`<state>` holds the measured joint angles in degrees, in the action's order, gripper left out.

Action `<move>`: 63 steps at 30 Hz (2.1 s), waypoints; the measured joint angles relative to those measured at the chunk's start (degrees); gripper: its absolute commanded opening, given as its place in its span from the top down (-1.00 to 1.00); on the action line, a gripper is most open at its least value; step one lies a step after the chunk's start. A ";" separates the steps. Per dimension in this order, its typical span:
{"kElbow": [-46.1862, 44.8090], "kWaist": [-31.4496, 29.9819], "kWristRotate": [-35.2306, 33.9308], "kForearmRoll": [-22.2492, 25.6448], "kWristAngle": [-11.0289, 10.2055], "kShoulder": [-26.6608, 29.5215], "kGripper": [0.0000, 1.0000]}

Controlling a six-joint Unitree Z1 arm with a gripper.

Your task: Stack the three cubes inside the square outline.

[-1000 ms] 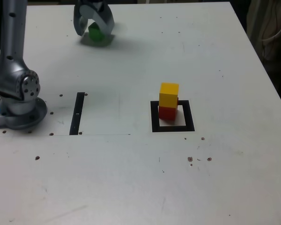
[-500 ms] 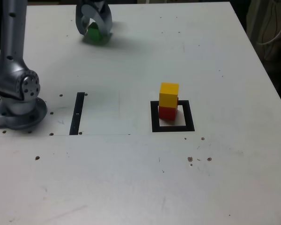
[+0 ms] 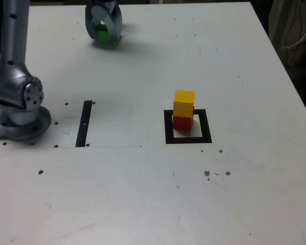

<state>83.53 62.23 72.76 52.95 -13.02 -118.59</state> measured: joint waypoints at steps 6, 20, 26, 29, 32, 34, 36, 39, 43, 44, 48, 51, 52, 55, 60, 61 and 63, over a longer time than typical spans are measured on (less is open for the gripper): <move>-0.02 0.04 -0.14 -2.33 5.12 0.50 0.37; 4.63 -6.23 -9.09 7.04 7.24 4.55 0.48; 8.74 -15.01 -17.01 16.51 2.70 6.88 0.48; 10.58 -18.91 -19.64 21.13 2.67 7.50 0.48; 11.13 -22.04 -23.66 25.84 2.91 7.78 0.48; 11.23 -25.29 -25.92 27.30 3.37 8.43 0.48; 11.24 -28.23 -28.48 28.04 4.32 9.52 0.48; 11.30 -32.42 -31.62 28.38 6.10 10.96 0.52; 11.32 -38.25 -36.76 27.97 7.93 13.40 0.60; 11.32 -39.14 -38.20 27.79 8.18 14.11 0.61; 11.76 -43.18 -44.11 27.48 9.40 15.61 0.62; 12.38 -45.60 -47.26 27.50 9.46 15.44 0.62; 12.67 -46.49 -48.27 27.61 9.46 15.20 0.62; 14.40 -49.61 -50.94 28.37 9.28 13.14 0.62; 17.75 -53.70 -55.72 30.48 8.04 10.18 0.62; 18.22 -54.52 -56.19 30.60 7.81 9.69 0.62; 19.60 -55.69 -57.66 31.34 6.85 8.62 0.62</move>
<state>103.13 6.55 15.11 84.29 -6.17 -109.97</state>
